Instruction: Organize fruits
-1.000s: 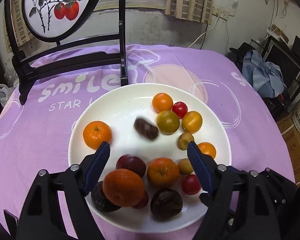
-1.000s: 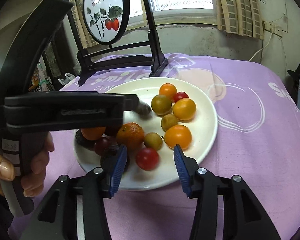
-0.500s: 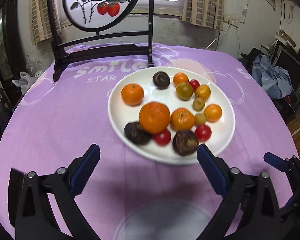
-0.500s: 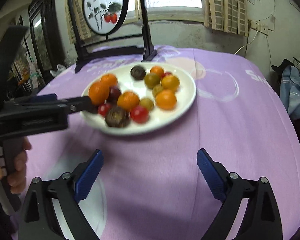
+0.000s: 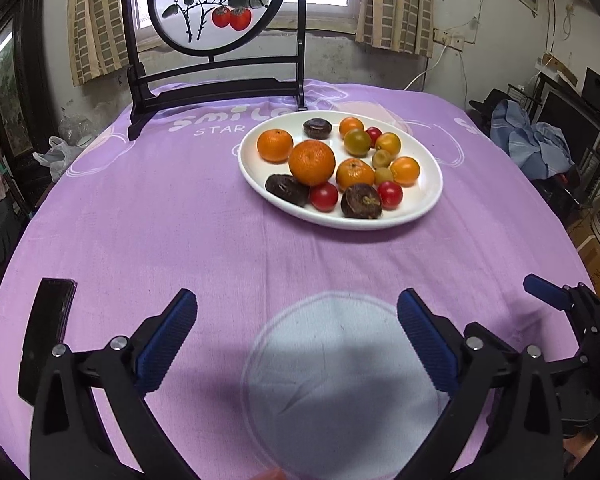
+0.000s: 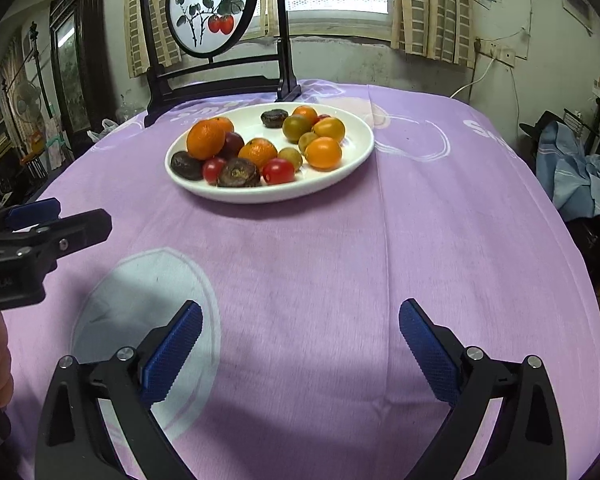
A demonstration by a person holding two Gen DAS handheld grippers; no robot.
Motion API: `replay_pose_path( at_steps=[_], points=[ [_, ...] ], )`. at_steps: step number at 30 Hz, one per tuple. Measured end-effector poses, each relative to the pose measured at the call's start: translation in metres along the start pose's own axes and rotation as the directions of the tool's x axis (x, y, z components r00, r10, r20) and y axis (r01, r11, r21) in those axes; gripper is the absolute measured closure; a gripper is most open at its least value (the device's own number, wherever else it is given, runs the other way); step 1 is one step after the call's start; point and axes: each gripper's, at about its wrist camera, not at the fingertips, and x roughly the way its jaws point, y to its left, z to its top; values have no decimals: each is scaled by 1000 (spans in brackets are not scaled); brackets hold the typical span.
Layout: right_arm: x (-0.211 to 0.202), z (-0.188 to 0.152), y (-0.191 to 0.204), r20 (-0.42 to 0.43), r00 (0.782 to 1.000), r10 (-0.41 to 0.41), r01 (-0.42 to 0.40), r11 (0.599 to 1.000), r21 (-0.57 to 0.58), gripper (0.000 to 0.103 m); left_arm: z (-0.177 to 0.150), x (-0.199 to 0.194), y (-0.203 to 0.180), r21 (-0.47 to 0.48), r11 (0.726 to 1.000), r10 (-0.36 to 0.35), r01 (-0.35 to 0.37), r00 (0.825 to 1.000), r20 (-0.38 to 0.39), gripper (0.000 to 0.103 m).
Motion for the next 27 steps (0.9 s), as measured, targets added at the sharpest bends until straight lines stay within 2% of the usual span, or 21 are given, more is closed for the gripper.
replay_pose_path(
  at_steps=[4, 7, 15, 23, 27],
  points=[
    [0, -9, 0, 3, 1000, -13, 13, 1000, -8, 3, -12, -1, 1, -2, 1000, -6, 6, 1000, 1, 5],
    [1, -10, -7, 3, 1000, -17, 17, 1000, 16, 3, -20, 7, 2, -6, 1000, -28, 28, 999, -38, 5],
    [-1, -18, -7, -7, 1000, -12, 12, 1000, 25, 3, -40, 21, 6, -19, 1000, 1, -3, 996, -87, 5],
    [4, -24, -6, -47, 998, -37, 38, 999, 27, 3, -46, 30, 7, -17, 999, 29, -31, 994, -101, 5],
    [8, -26, -5, -67, 997, -45, 47, 999, 23, 3, -48, 37, 9, -34, 999, 21, -26, 992, -127, 5]
  ],
)
